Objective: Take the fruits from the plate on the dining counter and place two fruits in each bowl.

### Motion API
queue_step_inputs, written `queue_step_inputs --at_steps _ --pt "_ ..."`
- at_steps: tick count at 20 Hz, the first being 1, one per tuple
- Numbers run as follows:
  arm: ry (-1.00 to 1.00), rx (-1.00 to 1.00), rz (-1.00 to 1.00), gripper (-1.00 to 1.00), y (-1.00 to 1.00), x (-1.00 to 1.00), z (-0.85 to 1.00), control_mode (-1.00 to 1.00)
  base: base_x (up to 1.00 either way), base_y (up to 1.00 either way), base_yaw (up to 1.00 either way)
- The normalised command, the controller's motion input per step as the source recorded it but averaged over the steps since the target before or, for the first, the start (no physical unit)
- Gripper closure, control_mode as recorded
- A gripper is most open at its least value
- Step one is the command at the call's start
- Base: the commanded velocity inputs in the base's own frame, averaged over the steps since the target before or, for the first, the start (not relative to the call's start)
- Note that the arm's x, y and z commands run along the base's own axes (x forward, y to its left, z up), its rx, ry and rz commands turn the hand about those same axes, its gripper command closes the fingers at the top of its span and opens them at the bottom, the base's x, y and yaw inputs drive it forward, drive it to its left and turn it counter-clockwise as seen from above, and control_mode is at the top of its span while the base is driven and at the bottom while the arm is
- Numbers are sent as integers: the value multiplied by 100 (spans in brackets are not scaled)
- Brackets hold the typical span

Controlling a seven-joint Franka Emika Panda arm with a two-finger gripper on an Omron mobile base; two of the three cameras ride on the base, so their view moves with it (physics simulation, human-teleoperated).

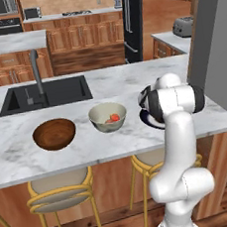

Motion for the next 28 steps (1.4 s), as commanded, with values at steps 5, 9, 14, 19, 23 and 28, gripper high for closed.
queue_step_inputs --at_steps 5,9,14,19,23,28 --pt "-9 0 0 100 8 -67 48 -100 0 0 0" --pt "-5 0 0 100 3 -47 81 -100 0 0 0" --pt "-5 0 0 100 6 -48 88 -100 0 0 0" --pt "-4 1 4 100 32 -37 72 -100 0 0 0" --pt "-3 0 7 100 53 -28 59 -100 0 0 0" --pt "-2 0 15 100 70 -15 51 -100 0 0 0"
